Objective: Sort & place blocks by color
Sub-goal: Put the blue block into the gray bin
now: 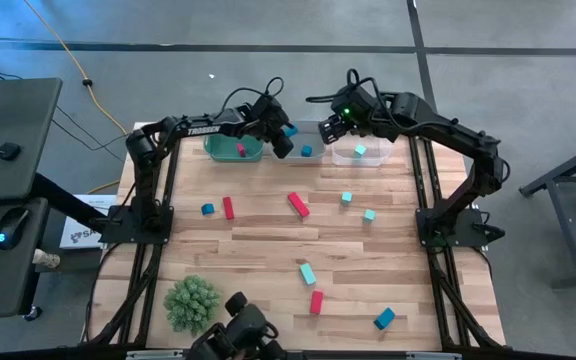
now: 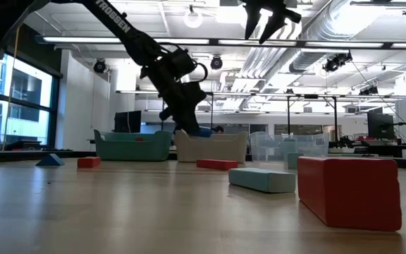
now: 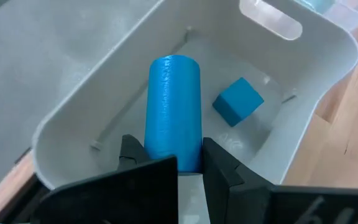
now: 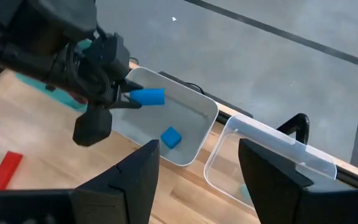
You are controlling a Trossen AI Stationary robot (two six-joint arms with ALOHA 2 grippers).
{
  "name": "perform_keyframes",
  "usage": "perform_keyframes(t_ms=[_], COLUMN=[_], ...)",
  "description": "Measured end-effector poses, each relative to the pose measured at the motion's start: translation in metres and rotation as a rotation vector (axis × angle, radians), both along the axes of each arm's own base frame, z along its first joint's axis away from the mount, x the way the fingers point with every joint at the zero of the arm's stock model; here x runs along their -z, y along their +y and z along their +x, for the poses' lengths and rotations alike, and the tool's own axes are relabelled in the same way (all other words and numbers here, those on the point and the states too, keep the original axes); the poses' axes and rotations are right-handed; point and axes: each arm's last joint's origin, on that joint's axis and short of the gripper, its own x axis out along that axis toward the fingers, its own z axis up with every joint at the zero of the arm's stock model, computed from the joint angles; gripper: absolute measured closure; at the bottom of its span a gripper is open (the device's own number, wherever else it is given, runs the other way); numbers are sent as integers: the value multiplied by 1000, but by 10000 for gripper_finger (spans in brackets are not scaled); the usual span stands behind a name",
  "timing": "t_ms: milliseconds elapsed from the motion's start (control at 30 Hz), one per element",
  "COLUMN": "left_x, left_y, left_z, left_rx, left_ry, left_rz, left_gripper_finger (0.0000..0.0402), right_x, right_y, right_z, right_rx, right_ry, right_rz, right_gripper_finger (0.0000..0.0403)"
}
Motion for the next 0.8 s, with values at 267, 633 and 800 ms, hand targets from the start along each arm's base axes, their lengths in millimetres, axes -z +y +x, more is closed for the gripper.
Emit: perform_keyframes(t_ms=[267,633,800], left_x=[19,24,24], left_y=[1,2,-1], left_z=[2,3,6], left_rx=[-5,6,9], left_ry=[31,27,24], left_rz=[-52,-67,-70], left_gripper_finger=[401,388,354], right_x=[0,1,1], right_y=[-5,-4,-4], right_z=[-2,-2,-3], right_rx=[18,6,-1], right_ry=[-18,-14,-10], right_rz=[26,42,53], right_gripper_finger=[194,194,194])
